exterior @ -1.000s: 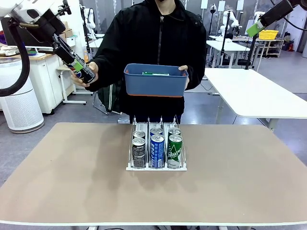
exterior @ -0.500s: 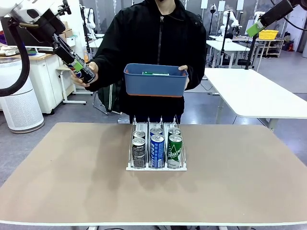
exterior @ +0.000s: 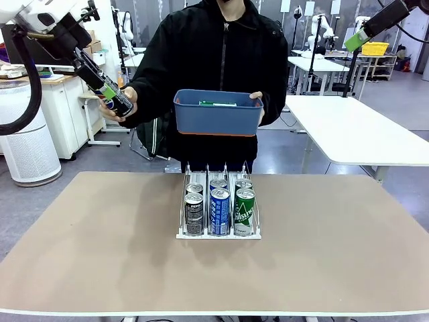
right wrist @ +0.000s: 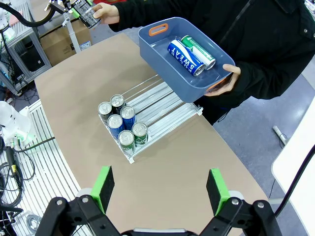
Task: Fill the beverage cans into the dispenser.
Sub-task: Place the picked Pepsi coke in the line of the Automatic Can Dispenser with the same cans.
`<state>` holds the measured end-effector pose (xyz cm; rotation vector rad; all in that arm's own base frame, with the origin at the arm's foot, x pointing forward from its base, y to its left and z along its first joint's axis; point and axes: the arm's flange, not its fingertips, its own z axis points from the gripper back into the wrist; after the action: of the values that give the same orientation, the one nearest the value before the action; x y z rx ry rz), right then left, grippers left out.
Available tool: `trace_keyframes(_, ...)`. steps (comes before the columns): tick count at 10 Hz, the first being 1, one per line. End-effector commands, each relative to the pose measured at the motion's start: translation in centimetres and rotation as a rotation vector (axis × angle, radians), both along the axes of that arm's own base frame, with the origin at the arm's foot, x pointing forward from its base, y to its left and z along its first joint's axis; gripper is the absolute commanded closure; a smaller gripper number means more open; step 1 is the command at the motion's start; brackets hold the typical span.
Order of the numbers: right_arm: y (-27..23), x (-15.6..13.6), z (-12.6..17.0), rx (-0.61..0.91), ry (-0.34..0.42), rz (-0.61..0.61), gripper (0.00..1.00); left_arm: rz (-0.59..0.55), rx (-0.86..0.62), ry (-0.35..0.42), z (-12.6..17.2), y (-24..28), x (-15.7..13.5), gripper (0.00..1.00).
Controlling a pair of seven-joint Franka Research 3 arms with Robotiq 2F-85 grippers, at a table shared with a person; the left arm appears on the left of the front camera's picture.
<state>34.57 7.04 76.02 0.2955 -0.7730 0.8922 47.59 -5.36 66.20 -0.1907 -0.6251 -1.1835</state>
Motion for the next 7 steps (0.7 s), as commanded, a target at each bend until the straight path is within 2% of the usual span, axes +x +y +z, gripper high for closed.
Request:
trace_keyframes(1,0.02,0.00,-0.14,-0.003,0.001,0.001,0.00,0.002,0.000,-0.003,0.04,0.13,0.02,0.96)
trace_keyframes(7,0.02,0.00,-0.14,-0.003,0.001,0.001,0.00,0.002,0.000,-0.003,0.04,0.13,0.02,0.96)
